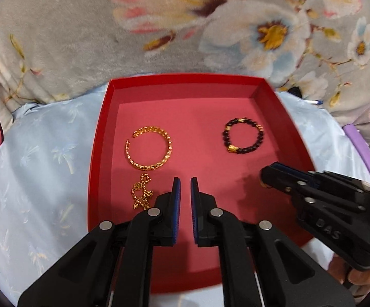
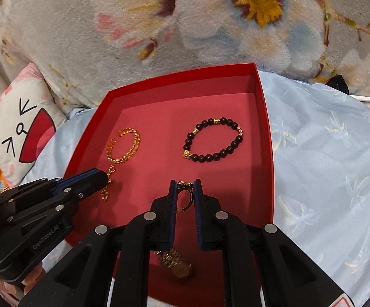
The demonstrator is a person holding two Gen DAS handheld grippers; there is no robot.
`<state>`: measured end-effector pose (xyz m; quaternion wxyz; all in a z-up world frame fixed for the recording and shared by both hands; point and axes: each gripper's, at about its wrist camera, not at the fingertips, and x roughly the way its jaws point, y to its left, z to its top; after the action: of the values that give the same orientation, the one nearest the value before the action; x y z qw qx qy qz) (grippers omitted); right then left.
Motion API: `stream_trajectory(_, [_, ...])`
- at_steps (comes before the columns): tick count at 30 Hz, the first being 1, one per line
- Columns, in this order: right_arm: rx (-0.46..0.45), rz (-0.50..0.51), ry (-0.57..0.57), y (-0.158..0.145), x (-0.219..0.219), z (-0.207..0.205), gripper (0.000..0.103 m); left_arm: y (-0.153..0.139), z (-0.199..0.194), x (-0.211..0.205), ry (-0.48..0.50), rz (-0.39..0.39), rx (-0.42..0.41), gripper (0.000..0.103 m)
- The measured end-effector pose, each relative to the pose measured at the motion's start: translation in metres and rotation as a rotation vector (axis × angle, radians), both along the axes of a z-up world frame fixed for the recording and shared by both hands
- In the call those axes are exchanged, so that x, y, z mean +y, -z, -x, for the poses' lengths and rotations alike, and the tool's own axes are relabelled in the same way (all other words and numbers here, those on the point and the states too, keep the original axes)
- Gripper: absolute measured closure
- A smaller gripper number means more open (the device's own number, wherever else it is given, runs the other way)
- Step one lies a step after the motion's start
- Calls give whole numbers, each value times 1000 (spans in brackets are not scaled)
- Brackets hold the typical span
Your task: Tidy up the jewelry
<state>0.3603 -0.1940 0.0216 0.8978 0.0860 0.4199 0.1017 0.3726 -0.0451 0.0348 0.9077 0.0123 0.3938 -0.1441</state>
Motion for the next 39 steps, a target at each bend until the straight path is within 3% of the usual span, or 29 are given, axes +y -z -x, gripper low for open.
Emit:
stream_trajectory(5, [-17,36,-4,3,5,-5,91,10,-13,2,-8,2,22,95])
stream_trajectory(8, [-32,50,-1,4,7,-6,90,12,-16,5,-17,23,25,89])
stream_trajectory(13, [-55,36,5,2,6,-5,86,8,-16,10,-19,51,-6,70])
stream_trajectory(16, [-67,27,7,0,5,-3,84,4,-14,10,-11,51,-26,67])
stream_trajectory(18, [-75,18,10,-3,3,-1,78,2,-14,12,-6,67,-27,59])
stream_trajectory(28, [-111,-5,-2,-15,-7,22,76,-6,2,23,-9,97,-36,60])
stream_trajectory(31, [-121,-11,-8,-19,-17,37,70,-13,21,27,6,87,-71,60])
stream_trajectory(39, [-120,-15,-14,-24,-35,80,69,-19,82,34,76,37,-96,59])
